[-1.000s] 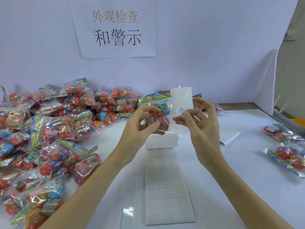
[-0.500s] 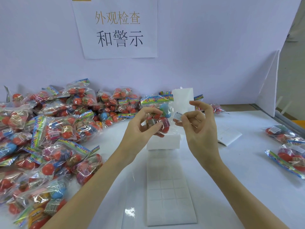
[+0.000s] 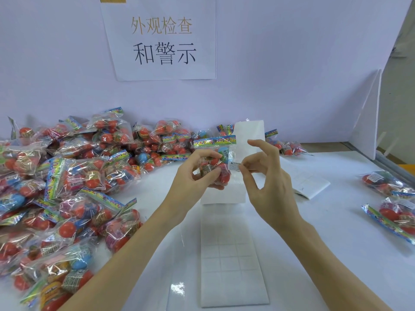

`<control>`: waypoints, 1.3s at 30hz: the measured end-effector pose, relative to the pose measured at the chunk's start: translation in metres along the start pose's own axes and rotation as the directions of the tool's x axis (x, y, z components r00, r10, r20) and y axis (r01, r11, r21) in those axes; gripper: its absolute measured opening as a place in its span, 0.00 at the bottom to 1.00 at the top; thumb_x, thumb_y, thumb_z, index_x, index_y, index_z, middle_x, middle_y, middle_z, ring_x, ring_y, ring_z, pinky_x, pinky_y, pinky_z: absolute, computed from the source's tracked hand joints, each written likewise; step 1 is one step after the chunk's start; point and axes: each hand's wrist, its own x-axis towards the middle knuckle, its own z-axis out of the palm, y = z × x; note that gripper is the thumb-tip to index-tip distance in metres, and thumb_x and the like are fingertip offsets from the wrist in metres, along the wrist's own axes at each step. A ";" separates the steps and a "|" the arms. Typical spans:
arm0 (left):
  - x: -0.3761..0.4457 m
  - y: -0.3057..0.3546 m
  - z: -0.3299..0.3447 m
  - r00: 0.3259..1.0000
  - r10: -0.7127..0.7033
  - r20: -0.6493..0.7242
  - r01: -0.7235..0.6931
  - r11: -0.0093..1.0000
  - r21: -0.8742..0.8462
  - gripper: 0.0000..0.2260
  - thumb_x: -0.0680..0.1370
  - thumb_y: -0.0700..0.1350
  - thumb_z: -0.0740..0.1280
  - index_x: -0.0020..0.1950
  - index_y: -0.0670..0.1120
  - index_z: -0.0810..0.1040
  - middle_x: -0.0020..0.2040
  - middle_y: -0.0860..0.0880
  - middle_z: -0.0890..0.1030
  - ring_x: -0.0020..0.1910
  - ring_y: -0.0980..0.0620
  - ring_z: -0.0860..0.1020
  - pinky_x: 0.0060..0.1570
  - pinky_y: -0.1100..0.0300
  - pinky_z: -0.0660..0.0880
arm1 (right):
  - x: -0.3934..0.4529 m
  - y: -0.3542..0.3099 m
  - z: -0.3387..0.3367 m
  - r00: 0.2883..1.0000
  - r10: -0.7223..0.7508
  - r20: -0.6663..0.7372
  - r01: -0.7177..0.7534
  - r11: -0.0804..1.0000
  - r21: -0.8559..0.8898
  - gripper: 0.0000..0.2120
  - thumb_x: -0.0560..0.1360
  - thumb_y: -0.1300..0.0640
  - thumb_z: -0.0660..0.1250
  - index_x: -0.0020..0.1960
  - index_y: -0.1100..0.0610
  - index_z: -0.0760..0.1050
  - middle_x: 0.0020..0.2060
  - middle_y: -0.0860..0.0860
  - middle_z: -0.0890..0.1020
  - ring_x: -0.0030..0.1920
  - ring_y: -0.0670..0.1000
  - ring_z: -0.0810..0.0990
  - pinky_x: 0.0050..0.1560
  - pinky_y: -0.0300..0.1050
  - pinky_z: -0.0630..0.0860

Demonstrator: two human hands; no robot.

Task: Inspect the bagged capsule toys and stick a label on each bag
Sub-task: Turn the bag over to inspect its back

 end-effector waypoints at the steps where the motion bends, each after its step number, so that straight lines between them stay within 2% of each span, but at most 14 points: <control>1: 0.000 0.000 0.000 1.000 -0.007 0.001 0.007 1.000 0.002 0.10 0.81 0.37 0.70 0.60 0.48 0.80 0.64 0.44 0.79 0.44 0.39 0.87 0.49 0.48 0.85 | 0.000 0.001 0.000 1.000 0.003 -0.004 -0.003 1.000 0.005 0.26 0.80 0.67 0.70 0.72 0.52 0.65 0.46 0.47 0.80 0.48 0.43 0.84 0.53 0.32 0.77; 7: 0.001 -0.002 0.000 1.000 -0.006 -0.004 0.006 0.999 0.033 0.10 0.81 0.36 0.70 0.60 0.47 0.80 0.62 0.44 0.80 0.43 0.41 0.87 0.46 0.50 0.85 | 0.001 0.004 0.004 0.993 0.112 -0.033 -0.104 0.976 0.193 0.28 0.79 0.70 0.69 0.72 0.51 0.65 0.45 0.49 0.82 0.45 0.48 0.87 0.52 0.33 0.78; 10: 0.001 -0.002 0.001 1.000 0.003 0.012 -0.003 0.999 0.047 0.10 0.81 0.36 0.70 0.60 0.48 0.80 0.58 0.49 0.83 0.43 0.41 0.86 0.44 0.52 0.84 | 0.001 0.005 0.005 0.989 0.148 -0.018 -0.140 0.964 0.225 0.28 0.80 0.69 0.69 0.73 0.50 0.64 0.45 0.49 0.82 0.46 0.49 0.88 0.53 0.35 0.79; 13: 0.001 -0.003 0.002 1.000 0.007 0.015 -0.008 0.998 0.055 0.10 0.81 0.36 0.70 0.60 0.47 0.80 0.56 0.54 0.84 0.43 0.41 0.86 0.43 0.52 0.84 | 0.000 0.006 0.007 0.992 0.128 -0.002 -0.124 0.967 0.221 0.28 0.79 0.69 0.69 0.73 0.51 0.64 0.44 0.48 0.82 0.46 0.50 0.87 0.53 0.36 0.80; 18: -0.001 -0.005 0.002 1.000 0.003 0.013 -0.003 0.999 0.050 0.10 0.81 0.35 0.70 0.60 0.46 0.80 0.56 0.48 0.84 0.42 0.39 0.86 0.45 0.51 0.84 | -0.002 0.006 0.008 0.997 0.066 0.034 -0.071 0.984 0.166 0.29 0.80 0.69 0.69 0.74 0.52 0.64 0.44 0.48 0.81 0.45 0.51 0.85 0.52 0.39 0.81; 24: 0.000 -0.005 0.002 1.000 0.004 0.013 -0.005 1.000 0.031 0.10 0.82 0.35 0.69 0.60 0.47 0.80 0.53 0.45 0.85 0.43 0.39 0.86 0.45 0.51 0.84 | -0.005 0.004 0.011 0.989 0.130 0.066 -0.143 0.954 0.263 0.29 0.80 0.69 0.68 0.75 0.50 0.63 0.43 0.50 0.81 0.45 0.53 0.85 0.51 0.43 0.82; 30: 0.002 -0.004 0.000 0.999 -0.024 0.028 0.023 0.999 0.040 0.10 0.81 0.37 0.71 0.60 0.48 0.81 0.57 0.51 0.83 0.46 0.41 0.87 0.45 0.50 0.85 | -0.002 0.006 0.011 0.978 0.205 -0.033 -0.188 0.941 0.282 0.27 0.81 0.68 0.68 0.74 0.51 0.64 0.44 0.49 0.81 0.45 0.50 0.87 0.52 0.38 0.80; 32: 0.001 -0.004 0.000 0.999 -0.021 0.040 0.019 0.999 0.045 0.10 0.80 0.38 0.73 0.59 0.50 0.81 0.57 0.51 0.83 0.46 0.41 0.86 0.46 0.48 0.85 | -0.002 0.006 0.010 0.975 0.220 -0.024 -0.203 0.932 0.300 0.27 0.81 0.68 0.68 0.73 0.50 0.64 0.44 0.48 0.81 0.45 0.51 0.87 0.53 0.42 0.82; 36: -0.001 -0.004 0.002 0.999 -0.006 0.048 0.005 1.000 0.025 0.10 0.80 0.39 0.73 0.59 0.50 0.81 0.57 0.43 0.83 0.44 0.39 0.87 0.48 0.49 0.84 | -0.003 0.005 0.011 0.977 0.210 0.016 -0.206 0.934 0.292 0.28 0.81 0.67 0.68 0.74 0.49 0.63 0.44 0.47 0.81 0.45 0.55 0.86 0.54 0.52 0.83; 39: -0.001 -0.004 0.003 0.999 -0.012 0.051 0.012 1.000 0.004 0.11 0.80 0.38 0.73 0.60 0.49 0.81 0.55 0.44 0.84 0.45 0.37 0.86 0.50 0.49 0.84 | -0.003 0.006 0.011 0.977 0.209 0.029 -0.208 0.932 0.298 0.28 0.81 0.67 0.67 0.75 0.50 0.63 0.44 0.47 0.81 0.45 0.55 0.86 0.54 0.55 0.83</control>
